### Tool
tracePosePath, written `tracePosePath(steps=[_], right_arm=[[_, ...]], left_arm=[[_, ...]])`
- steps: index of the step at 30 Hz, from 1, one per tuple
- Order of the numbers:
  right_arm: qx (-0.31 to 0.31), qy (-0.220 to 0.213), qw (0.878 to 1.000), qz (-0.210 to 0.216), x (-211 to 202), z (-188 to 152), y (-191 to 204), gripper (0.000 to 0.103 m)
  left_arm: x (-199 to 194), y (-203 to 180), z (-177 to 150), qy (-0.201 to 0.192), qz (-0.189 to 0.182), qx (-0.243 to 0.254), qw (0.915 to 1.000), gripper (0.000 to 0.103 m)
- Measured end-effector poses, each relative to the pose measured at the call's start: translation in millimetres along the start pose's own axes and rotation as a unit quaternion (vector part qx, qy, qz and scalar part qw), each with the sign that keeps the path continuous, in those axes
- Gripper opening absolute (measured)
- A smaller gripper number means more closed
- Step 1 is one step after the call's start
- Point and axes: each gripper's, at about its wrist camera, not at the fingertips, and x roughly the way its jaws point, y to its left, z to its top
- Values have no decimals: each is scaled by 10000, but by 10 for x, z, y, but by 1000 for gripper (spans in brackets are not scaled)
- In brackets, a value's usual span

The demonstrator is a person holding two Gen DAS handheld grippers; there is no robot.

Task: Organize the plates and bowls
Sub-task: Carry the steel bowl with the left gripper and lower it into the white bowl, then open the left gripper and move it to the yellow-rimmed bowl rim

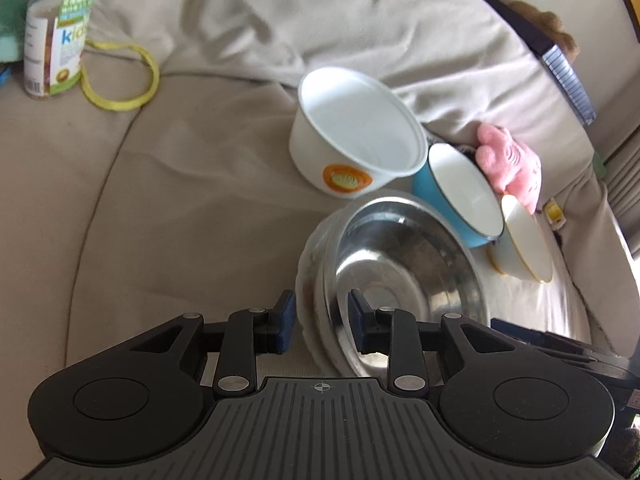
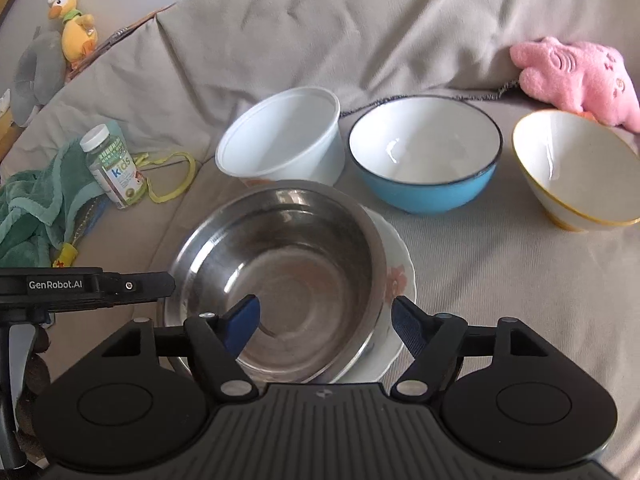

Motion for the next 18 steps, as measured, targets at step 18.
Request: tracePosePath(steps=[18], right_arm=[[-127,-801,9964,228,-277,-187,-256,64]], left_arm=[[-62,-277,-34,-683,345,130,9970,27]])
